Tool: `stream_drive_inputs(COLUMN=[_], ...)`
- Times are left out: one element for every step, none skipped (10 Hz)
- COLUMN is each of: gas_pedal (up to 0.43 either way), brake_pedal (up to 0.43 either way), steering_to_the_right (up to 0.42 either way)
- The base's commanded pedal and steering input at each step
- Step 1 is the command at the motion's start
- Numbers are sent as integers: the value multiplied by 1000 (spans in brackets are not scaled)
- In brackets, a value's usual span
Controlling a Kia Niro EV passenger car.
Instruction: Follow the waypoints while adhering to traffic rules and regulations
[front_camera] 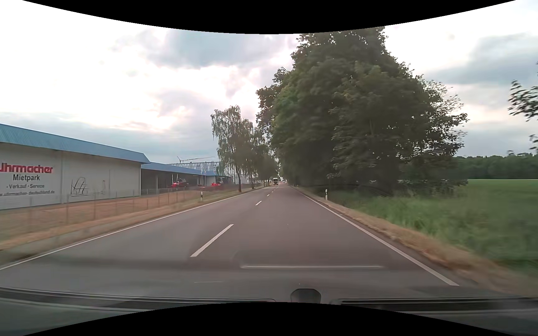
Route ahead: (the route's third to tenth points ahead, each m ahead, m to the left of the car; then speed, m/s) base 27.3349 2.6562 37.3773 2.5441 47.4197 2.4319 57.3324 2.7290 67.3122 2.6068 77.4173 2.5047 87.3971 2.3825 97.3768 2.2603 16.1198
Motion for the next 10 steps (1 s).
stream_drive_inputs(gas_pedal=[177,177,177,177,177,177,177,177,177,177], brake_pedal=[0,0,0,0,0,0,0,0,0,0], steering_to_the_right=[-4,-3,-3,-4,-3,-3,-3,-3,-3,-3])
